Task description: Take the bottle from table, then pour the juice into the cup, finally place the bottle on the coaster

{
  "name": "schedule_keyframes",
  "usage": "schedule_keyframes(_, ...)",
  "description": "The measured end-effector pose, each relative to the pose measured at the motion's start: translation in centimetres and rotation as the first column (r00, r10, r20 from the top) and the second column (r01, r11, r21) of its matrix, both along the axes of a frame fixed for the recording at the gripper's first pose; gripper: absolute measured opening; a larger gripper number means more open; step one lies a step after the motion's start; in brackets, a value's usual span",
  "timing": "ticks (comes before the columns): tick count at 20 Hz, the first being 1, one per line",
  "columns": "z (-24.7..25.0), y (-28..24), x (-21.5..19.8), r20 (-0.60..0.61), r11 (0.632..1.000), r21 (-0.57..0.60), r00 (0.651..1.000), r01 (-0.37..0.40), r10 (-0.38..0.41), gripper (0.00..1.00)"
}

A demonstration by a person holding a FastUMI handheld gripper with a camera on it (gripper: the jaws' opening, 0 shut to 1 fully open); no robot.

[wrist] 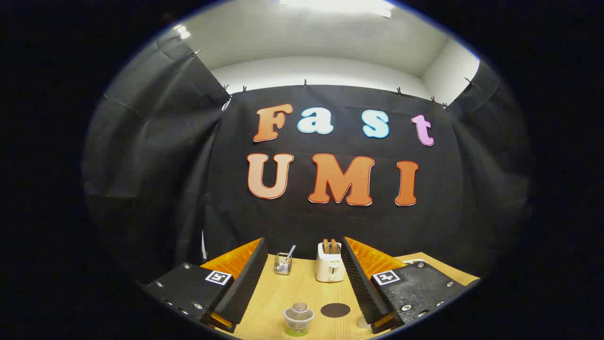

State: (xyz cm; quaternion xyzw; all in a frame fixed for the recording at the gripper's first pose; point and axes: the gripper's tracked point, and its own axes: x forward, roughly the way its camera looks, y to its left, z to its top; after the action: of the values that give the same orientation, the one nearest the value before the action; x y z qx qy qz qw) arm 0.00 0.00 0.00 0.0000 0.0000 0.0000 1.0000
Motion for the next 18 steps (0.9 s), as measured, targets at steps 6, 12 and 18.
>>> schedule_keyframes(6,-0.37,-0.07,-0.23,-0.016,1.000,-0.006,1.000,0.012,-0.012,0.93)
schedule_keyframes(12,-0.50,0.07,-0.44,-0.017,1.000,-0.008,1.000,0.011,-0.011,0.93)
schedule_keyframes(18,-0.64,0.10,-0.54,-0.022,1.000,-0.008,1.000,0.013,-0.013,0.93)
